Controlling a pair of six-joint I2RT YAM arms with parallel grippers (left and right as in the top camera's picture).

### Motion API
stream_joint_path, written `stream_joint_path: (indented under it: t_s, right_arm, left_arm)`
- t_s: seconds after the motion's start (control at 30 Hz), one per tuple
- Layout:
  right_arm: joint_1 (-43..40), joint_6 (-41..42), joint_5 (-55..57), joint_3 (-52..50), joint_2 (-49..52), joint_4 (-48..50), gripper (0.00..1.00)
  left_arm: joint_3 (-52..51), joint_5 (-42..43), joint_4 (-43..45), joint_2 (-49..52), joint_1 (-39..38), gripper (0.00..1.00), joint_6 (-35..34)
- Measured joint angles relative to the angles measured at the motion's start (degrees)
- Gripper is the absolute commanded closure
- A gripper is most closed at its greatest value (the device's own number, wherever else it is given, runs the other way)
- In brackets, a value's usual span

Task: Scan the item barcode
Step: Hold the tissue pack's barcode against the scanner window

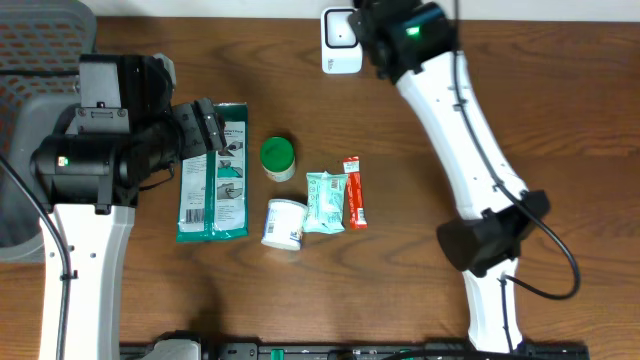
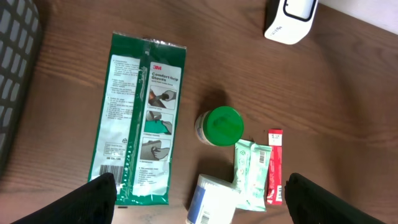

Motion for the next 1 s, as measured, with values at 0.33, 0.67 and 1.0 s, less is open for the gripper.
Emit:
stream_joint_path:
  t_s: [0.33,0.67,1.0]
  right_arm:
    - [1.4,-16.0,5.4,0.1,12.9,17.8,0.99]
    - [1.5,-32.3,6.2,0.1,22.0,29.0,0.99]
    - [1.6,-44.7,6.9,0.1,27.8,33.2,0.99]
  left_arm:
    - [0.0,0.0,0.0,0.0,0.0,0.14,0.0]
    - [0.0,0.0,0.0,0.0,0.0,0.14,0.0]
    - [0.0,0.0,0.0,0.0,0.0,0.14,0.0]
